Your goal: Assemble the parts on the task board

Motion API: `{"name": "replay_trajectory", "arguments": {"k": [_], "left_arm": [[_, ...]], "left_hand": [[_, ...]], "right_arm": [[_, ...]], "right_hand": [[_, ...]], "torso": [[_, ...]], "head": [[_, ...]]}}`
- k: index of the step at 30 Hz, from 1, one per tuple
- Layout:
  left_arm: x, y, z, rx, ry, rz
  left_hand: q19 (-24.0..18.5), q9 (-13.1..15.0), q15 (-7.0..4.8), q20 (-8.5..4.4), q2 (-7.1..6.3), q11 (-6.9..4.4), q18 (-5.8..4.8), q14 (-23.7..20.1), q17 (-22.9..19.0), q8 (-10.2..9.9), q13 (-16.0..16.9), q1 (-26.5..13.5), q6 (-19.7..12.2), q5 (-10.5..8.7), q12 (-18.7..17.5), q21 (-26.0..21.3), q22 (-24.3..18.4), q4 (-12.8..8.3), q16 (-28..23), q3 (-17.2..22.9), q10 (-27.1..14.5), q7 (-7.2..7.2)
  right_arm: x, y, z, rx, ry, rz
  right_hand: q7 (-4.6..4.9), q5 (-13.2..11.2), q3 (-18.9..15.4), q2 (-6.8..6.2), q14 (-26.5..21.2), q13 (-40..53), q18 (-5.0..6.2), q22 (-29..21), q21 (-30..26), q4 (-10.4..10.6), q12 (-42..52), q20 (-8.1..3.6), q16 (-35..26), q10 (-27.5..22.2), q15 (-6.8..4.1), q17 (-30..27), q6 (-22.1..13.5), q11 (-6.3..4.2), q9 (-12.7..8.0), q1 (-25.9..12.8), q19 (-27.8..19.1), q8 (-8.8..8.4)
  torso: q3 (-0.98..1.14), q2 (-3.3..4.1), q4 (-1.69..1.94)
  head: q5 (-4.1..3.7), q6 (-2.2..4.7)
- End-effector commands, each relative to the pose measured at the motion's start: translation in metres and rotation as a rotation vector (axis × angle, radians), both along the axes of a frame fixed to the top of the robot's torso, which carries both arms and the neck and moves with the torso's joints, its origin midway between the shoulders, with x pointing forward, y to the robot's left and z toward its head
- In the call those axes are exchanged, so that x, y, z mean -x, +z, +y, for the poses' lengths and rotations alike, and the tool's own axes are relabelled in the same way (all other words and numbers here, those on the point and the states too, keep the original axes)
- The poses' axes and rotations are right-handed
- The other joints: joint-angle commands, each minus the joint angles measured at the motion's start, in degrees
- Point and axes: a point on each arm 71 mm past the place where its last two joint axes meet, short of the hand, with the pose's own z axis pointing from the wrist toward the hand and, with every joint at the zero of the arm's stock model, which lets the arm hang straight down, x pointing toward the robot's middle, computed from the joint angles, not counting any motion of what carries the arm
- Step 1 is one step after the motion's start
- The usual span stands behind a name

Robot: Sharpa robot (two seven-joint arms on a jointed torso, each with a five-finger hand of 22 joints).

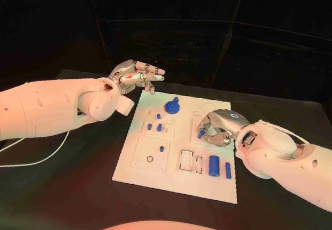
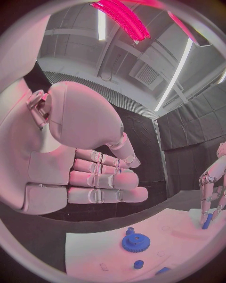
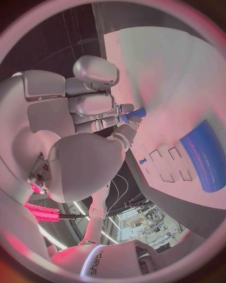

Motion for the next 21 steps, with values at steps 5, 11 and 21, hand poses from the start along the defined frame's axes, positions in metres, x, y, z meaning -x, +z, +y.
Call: {"name": "replay_trajectory", "arguments": {"k": [5, 11, 21], "left_arm": [[-0.0001, 0.0013, -0.0011, 0.010, -0.013, 0.000], [-0.0001, 0.0010, -0.0015, 0.010, -0.017, 0.004], [-0.0002, 0.0006, -0.0007, 0.009, -0.017, 0.008]], "left_hand": [[-0.43, -0.07, -0.01, -0.01, 0.50, -0.13, 0.80, -0.44, -0.05, 0.29, 0.08, -0.08, 0.01, 0.08, 0.27, -0.34, -0.05, 0.02, -0.36, -0.31, -0.37, 0.17], [-0.43, -0.07, -0.01, 0.00, 0.52, -0.11, 0.80, -0.46, -0.09, 0.31, 0.08, -0.16, 0.00, 0.08, 0.32, -0.40, -0.09, 0.08, -0.36, -0.41, -0.40, 0.18], [-0.43, -0.07, 0.00, 0.00, 0.54, -0.11, 0.80, -0.47, -0.11, 0.32, 0.08, -0.19, -0.01, 0.08, 0.35, -0.43, -0.12, 0.10, -0.36, -0.45, -0.42, 0.18]], "right_arm": [[-0.0010, -0.0006, 0.0015, 0.033, 0.008, -0.003], [-0.0014, 0.0012, 0.0035, 0.014, 0.008, -0.023], [0.0012, 0.0077, -0.0017, -0.072, -0.036, -0.036]], "right_hand": [[0.02, -0.34, 1.60, -0.10, 1.61, -0.09, 0.22, 0.20, 0.29, -0.12, -0.55, -0.22, 0.45, 1.25, -0.47, 0.16, 0.99, -0.12, -0.03, 0.10, 0.42, 0.15], [-0.40, -0.70, 2.74, 0.39, 1.75, 0.11, 0.15, 0.72, 0.62, 0.36, -0.66, -0.52, 0.88, 3.36, -0.84, 0.67, 3.31, -0.62, 0.23, -0.35, 0.67, 0.82], [-0.75, -1.77, 3.15, 0.94, 1.97, 0.20, 0.05, 1.24, 0.98, 1.59, -1.22, -1.11, 1.56, 4.92, -1.22, 1.54, 4.80, -1.06, 0.32, -1.46, 0.97, 1.08]], "torso": [[0.03, -0.01, -0.04], [0.04, 0.00, -0.05], [0.07, -0.03, -0.07]], "head": [[-0.03, -0.11], [-0.15, -0.23], [-0.12, -0.38]]}}
